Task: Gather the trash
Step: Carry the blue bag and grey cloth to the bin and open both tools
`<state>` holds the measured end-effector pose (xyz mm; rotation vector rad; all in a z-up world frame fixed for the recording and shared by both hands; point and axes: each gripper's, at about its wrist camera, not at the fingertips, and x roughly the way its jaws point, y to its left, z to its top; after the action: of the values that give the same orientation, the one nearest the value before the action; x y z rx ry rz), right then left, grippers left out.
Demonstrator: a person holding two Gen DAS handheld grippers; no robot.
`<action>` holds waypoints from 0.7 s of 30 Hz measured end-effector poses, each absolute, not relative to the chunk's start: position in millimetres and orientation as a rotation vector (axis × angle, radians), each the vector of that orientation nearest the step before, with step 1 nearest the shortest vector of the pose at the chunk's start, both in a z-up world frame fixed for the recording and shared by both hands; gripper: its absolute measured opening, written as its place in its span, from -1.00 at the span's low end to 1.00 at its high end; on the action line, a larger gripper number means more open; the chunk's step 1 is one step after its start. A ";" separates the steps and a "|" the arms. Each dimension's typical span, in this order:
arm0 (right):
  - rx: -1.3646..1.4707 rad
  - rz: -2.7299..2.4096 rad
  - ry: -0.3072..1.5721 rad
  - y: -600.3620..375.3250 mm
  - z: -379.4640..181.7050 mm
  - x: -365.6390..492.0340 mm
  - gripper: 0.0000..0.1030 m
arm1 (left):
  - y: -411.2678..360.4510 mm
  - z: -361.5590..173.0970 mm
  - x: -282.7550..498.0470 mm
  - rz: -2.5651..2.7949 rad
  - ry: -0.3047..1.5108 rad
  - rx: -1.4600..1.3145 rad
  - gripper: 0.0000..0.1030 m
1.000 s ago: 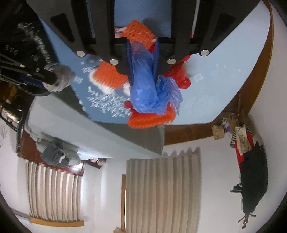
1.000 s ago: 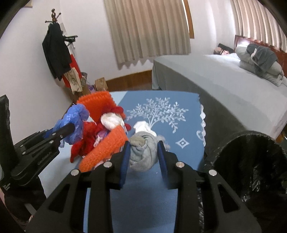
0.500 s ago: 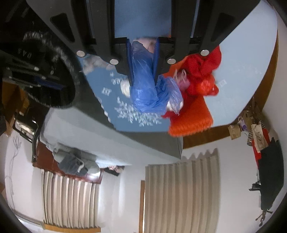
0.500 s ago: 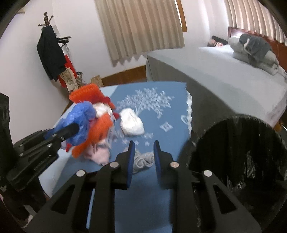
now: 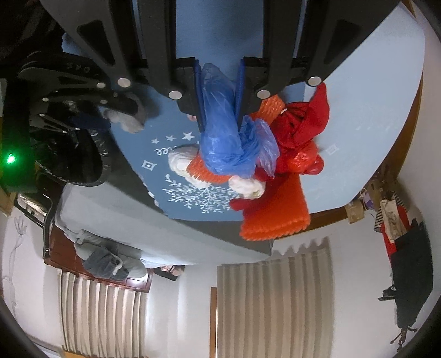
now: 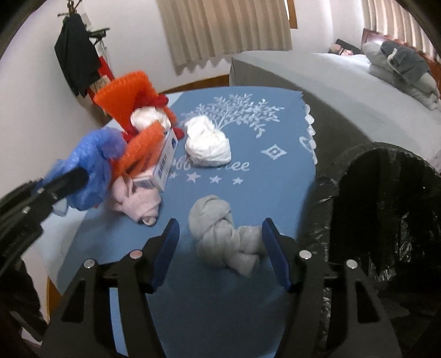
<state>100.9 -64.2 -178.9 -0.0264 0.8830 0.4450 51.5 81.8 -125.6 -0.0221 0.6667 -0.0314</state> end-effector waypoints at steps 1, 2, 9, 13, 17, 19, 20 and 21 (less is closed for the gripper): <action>-0.032 0.442 0.888 -62.3 -181.4 102.0 0.19 | 83.3 -126.1 51.5 -0.030 0.667 -0.025 -0.63; -0.042 0.437 0.892 -60.5 -184.0 103.3 0.18 | 84.6 -126.1 51.6 -0.029 0.668 -0.026 -0.63; -0.094 0.461 0.897 -53.2 -188.3 108.1 -0.35 | 85.7 -124.0 52.6 -0.028 0.664 -0.030 -0.63; -0.042 0.482 0.851 -61.6 -165.5 103.4 -0.36 | 80.6 -116.4 52.5 -0.038 0.643 -0.025 -0.63; 0.018 0.461 0.783 -80.7 -130.5 96.7 -0.36 | 71.2 -105.4 54.1 -0.068 0.621 -0.023 -0.63; 0.046 0.442 0.746 -93.7 -113.9 92.8 -0.35 | 62.8 -98.3 55.4 -0.090 0.605 -0.020 -0.63; 0.052 0.428 0.726 -100.9 -105.4 90.6 -0.35 | 59.3 -96.0 55.7 -0.101 0.599 -0.019 -0.63; 0.056 0.412 0.707 -108.7 -97.2 88.0 -0.35 | 54.6 -93.5 55.8 -0.114 0.592 -0.017 -0.63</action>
<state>88.0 -108.7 -97.2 0.0559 0.7067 0.4119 55.8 54.6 -93.5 -0.0168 0.5922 -0.1144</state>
